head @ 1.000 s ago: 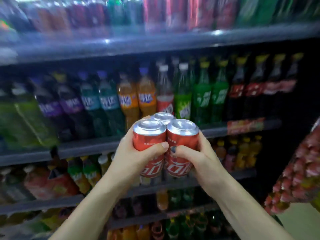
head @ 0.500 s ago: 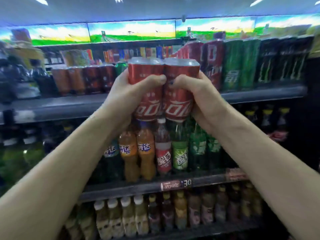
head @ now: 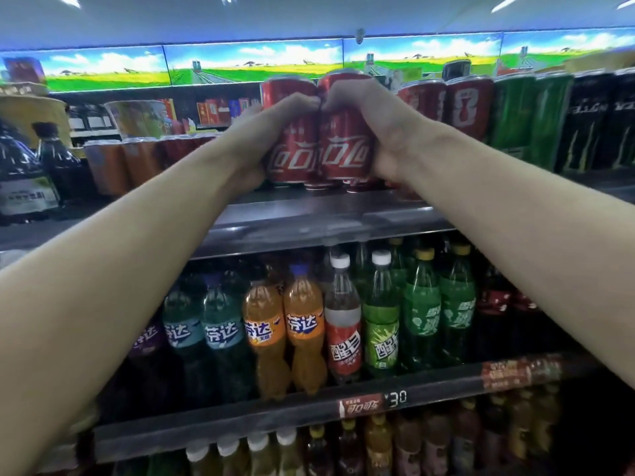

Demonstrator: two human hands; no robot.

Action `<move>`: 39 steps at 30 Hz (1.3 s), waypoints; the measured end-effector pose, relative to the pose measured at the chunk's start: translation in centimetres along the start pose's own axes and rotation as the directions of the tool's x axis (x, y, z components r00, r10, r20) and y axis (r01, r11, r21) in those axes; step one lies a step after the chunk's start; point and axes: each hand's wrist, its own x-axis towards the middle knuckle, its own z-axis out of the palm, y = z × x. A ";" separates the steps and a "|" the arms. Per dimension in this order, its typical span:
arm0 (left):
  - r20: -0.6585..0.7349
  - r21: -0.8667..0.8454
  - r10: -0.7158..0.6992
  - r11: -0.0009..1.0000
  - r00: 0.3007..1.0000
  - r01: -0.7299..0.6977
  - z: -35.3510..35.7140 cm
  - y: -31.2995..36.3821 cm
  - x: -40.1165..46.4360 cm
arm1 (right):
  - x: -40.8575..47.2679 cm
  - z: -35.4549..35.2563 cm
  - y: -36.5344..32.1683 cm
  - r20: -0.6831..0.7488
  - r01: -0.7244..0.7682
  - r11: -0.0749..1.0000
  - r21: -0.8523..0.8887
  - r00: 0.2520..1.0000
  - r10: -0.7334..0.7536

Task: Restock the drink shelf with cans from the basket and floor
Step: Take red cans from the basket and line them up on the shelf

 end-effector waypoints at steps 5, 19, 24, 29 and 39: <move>0.055 0.043 -0.066 0.997 0.996 0.064 -0.7 -2.3 1.6 | 1.3 0.0 2.3 -0.101 -0.054 0.998 -0.032 0.994 0.050; 0.128 0.215 -0.110 0.973 0.986 0.081 -1.3 -2.6 1.3 | 0.0 -1.1 2.6 -0.276 -0.039 0.696 -0.717 0.933 -0.232; 0.139 0.490 -0.144 0.870 0.980 0.058 -1.3 -2.1 0.8 | -1.6 -1.0 2.9 -0.163 -0.013 0.362 -0.932 0.907 -0.387; 0.098 0.582 -0.062 0.813 0.993 -0.007 -2.4 -1.8 0.2 | -2.3 -1.2 3.6 -0.028 0.003 0.056 -0.998 0.833 -0.552; 0.055 0.596 0.100 0.795 0.993 -0.113 0.4 -2.8 1.0 | -1.8 -2.4 4.1 -0.115 0.025 0.261 -0.965 0.854 -0.508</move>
